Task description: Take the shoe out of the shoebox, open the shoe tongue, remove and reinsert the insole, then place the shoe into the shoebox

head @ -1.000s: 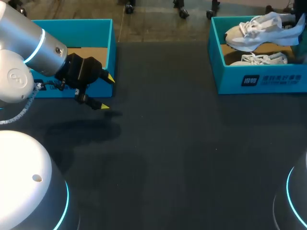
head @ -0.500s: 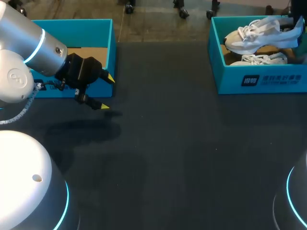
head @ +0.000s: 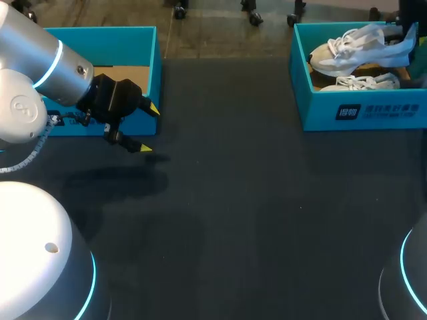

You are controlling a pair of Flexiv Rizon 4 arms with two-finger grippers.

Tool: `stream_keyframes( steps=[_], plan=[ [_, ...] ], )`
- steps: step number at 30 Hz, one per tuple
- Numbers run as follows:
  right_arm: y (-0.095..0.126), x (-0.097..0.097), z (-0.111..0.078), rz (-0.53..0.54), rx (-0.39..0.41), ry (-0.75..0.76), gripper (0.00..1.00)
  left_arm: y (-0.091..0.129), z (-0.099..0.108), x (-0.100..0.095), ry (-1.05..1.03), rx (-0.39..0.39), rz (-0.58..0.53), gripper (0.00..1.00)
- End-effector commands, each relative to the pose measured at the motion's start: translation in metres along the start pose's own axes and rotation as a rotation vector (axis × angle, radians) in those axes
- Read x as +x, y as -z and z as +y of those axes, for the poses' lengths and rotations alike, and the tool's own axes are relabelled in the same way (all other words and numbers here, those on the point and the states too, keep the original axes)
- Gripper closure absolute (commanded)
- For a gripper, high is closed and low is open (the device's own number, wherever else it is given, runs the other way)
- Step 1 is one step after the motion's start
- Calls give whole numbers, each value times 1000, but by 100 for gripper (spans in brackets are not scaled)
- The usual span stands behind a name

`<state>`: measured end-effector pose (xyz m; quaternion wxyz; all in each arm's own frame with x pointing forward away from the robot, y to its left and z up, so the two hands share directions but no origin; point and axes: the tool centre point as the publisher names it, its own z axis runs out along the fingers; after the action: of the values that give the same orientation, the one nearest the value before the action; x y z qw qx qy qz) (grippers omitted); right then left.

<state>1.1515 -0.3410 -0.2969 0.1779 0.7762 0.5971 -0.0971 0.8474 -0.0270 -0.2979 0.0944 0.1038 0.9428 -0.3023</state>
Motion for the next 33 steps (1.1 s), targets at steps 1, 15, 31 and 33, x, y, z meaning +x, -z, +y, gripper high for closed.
stream_keyframes(
  steps=[1, 15, 31, 33],
  plan=[
    [-9, 1, 12, -1, 5, -10, 100, 0, 0, 1, -1, -1, -1, 0],
    [-35, 1, 17, -16, 10, 0, 100, 0, 0, 1, -1, -1, -1, 0],
    [-61, 2, 11, 1, 26, -4, 100, 0, 0, 1, -1, -1, -1, 0],
    [-62, 2, 11, 6, 30, -6, 100, 0, 0, 1, -1, -1, -1, 0]
  ],
)
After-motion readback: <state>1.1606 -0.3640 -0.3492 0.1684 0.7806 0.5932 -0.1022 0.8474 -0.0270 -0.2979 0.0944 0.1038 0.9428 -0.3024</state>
